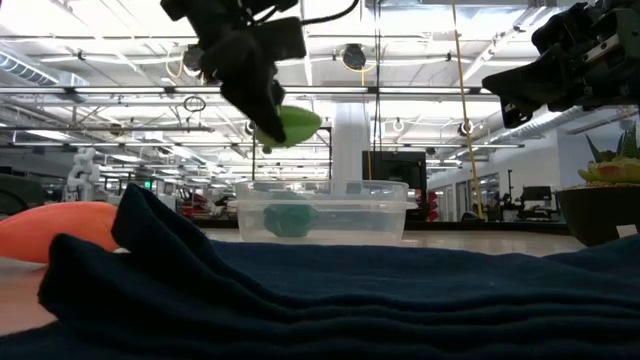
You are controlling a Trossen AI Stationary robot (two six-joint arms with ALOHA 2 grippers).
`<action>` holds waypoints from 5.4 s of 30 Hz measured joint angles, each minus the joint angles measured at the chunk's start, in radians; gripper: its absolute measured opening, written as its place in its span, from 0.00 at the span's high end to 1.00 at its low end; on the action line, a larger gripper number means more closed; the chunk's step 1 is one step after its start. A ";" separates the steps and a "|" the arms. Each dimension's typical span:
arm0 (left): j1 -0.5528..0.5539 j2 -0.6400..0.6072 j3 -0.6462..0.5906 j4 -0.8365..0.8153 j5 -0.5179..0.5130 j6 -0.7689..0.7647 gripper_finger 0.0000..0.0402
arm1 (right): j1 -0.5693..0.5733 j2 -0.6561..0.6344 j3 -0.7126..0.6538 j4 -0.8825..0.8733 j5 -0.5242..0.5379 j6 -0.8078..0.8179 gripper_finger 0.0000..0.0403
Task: Pick and placing Produce into tupperware
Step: Put the green starfruit into the bin
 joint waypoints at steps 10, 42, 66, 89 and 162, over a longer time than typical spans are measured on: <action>0.000 0.000 0.070 0.063 0.021 0.048 0.48 | 0.000 0.000 0.000 0.000 0.000 0.000 1.00; -0.013 0.322 0.291 -0.036 0.097 0.230 0.47 | 0.000 0.000 0.000 -0.004 0.000 -0.008 1.00; -0.008 0.394 0.290 0.042 0.184 0.613 0.45 | 0.000 0.000 0.000 -0.004 0.000 -0.026 1.00; -0.016 0.461 0.287 0.051 0.238 0.656 0.46 | 0.000 0.000 0.000 -0.004 0.000 -0.026 1.00; -0.028 0.520 0.427 -0.170 0.207 0.542 0.30 | 0.000 0.001 0.000 0.001 0.000 -0.021 1.00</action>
